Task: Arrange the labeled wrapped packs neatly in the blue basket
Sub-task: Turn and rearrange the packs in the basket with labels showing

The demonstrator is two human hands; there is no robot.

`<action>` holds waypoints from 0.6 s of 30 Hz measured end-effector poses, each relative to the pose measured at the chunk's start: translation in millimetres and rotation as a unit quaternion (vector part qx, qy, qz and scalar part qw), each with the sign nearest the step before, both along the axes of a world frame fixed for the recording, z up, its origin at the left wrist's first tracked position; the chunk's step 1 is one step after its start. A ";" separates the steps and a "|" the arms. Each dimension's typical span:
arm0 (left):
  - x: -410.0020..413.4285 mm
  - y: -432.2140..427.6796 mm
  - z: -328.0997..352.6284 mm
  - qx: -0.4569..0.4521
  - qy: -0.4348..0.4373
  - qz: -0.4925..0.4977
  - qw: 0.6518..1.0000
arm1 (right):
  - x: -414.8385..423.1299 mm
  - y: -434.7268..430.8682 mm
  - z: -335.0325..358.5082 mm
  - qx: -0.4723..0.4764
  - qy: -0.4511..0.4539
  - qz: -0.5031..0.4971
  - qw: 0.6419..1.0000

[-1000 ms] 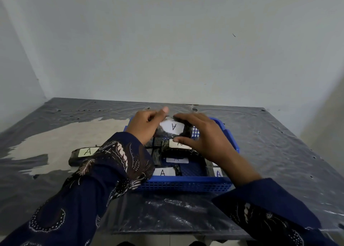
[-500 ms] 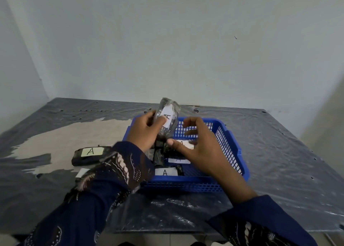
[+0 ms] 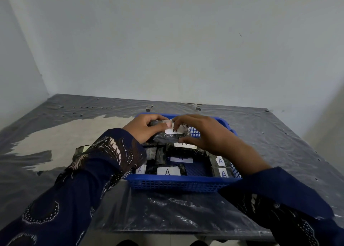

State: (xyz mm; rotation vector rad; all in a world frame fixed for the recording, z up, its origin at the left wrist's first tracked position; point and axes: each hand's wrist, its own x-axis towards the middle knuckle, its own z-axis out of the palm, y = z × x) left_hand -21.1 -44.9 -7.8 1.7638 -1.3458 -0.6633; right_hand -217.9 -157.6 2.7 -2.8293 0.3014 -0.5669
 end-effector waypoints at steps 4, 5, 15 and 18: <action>7.7 -6.2 -5.5 -0.052 -0.030 0.079 0.995 | 10.9 -25.1 3.1 0.012 0.017 -0.034 0.999; 13.2 -8.5 -10.5 -0.062 -0.095 0.115 0.987 | 13.3 -35.8 2.1 0.016 0.031 -0.051 0.998; 30.1 -15.7 -52.8 0.022 -0.243 0.220 0.944 | 33.9 -96.3 -35.3 -0.007 0.218 -0.111 0.970; 28.1 -14.0 -56.4 0.020 -0.276 0.228 0.934 | 37.3 -100.5 -40.6 -0.009 0.219 -0.106 0.970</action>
